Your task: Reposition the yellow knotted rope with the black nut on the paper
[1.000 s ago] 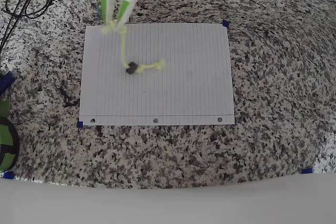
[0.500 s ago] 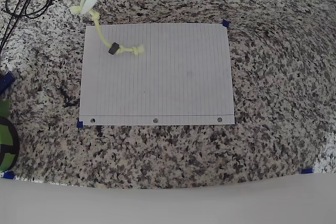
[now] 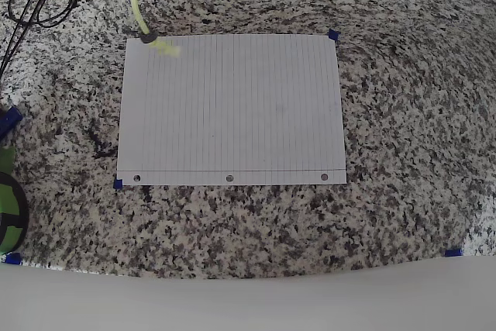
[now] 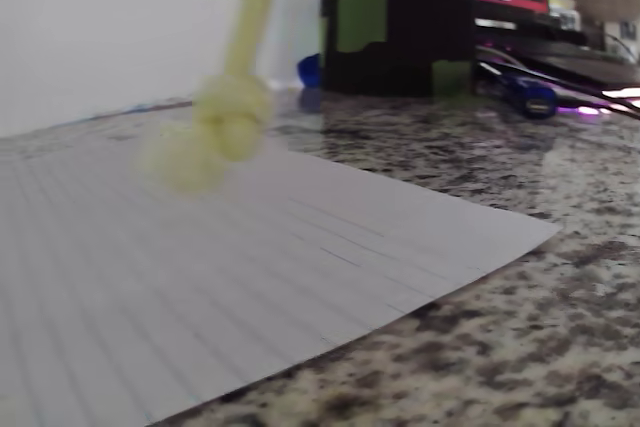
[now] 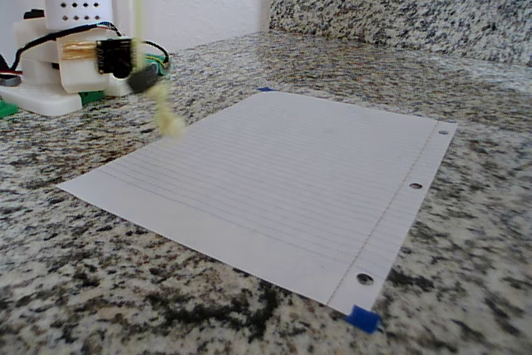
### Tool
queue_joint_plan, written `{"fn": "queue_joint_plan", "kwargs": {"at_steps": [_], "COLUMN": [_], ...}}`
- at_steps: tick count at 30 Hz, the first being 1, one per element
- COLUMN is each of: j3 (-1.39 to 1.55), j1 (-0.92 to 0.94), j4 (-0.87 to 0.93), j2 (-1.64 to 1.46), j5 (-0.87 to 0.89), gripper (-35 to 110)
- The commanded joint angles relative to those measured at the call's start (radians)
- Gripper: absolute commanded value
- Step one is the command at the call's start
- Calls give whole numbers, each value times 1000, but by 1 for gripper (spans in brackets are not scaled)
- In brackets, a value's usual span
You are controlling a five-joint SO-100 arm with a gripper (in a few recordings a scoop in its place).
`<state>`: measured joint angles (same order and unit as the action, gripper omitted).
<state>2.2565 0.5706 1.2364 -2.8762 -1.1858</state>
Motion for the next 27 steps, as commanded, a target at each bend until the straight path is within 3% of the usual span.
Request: {"fn": "queue_joint_plan", "kwargs": {"at_steps": [1, 7, 13, 20, 27], "j3": [-86, -190, -193, -190, -189], "j1": [-35, -80, -67, 15, 0], "j4": [-28, -137, -233, -474, -480], "j2": [69, 178, 241, 316, 360], "j5": [21, 195, 635, 1068, 1480], "gripper": [0, 0, 0, 0, 0]}}
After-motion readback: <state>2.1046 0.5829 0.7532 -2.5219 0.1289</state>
